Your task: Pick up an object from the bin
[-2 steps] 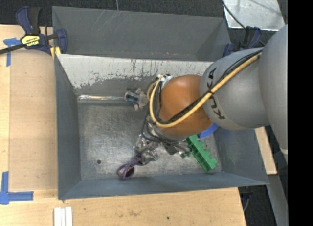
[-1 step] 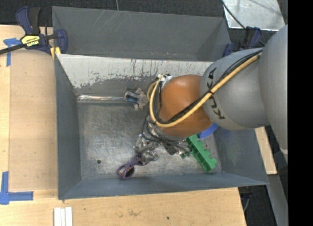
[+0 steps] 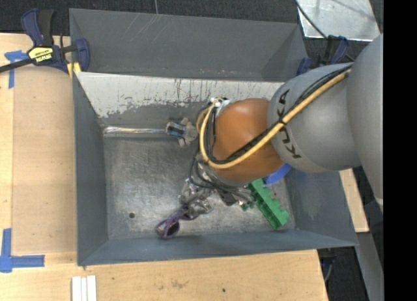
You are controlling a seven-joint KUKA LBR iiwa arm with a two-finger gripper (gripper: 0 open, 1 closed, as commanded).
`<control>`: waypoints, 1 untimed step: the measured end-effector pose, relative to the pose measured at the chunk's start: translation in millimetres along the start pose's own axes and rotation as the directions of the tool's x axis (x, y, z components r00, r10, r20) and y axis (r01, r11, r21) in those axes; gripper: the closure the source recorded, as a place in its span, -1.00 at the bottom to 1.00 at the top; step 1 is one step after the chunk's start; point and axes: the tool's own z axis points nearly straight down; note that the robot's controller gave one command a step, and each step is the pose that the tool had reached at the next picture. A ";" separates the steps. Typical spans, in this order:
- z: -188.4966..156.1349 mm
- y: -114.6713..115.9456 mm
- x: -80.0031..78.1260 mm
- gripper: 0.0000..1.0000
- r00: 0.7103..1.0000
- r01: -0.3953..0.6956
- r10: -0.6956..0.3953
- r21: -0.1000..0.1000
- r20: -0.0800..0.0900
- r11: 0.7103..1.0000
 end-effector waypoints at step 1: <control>-9.7 1.6 2.4 1.00 1.000 0.001 -0.001 -0.006 -0.015 1.000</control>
Offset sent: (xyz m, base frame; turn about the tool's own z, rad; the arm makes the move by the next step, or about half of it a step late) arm -0.0001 0.0000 0.0151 0.0001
